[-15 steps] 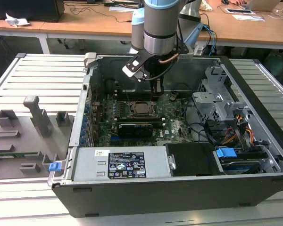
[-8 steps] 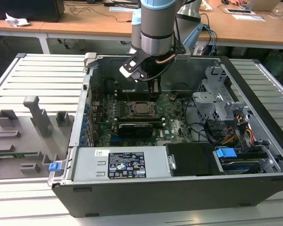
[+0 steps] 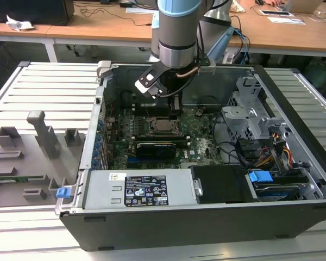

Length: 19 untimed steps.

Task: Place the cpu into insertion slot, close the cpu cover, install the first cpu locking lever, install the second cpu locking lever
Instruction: 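Close the cpu cover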

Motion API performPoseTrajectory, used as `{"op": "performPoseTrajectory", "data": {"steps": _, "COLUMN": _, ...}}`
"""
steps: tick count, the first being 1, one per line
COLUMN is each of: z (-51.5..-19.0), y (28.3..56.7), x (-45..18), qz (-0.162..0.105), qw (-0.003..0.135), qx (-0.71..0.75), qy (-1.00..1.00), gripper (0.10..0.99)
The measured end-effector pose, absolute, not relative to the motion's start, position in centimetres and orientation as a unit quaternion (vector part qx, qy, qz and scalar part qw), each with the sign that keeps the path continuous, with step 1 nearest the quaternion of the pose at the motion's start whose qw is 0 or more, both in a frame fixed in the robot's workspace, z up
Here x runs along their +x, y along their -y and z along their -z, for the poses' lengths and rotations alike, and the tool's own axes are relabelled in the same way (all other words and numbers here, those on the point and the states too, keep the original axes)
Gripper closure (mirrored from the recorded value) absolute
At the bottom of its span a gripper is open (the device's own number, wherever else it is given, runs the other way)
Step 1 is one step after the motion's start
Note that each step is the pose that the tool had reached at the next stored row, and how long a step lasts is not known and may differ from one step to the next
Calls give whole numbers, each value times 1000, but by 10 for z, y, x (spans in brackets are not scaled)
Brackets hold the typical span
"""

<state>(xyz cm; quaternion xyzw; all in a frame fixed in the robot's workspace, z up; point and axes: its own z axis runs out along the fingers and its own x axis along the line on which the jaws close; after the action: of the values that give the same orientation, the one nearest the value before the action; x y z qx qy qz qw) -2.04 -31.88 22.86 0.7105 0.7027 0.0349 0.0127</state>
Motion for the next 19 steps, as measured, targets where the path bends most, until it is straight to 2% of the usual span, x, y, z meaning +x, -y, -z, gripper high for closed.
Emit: {"op": "performPoseTrajectory", "data": {"steps": 19, "z": -219, "y": 321, "x": -47, "qz": -37, "qw": 10, "qx": 707, "qy": -707, "gripper": 980}}
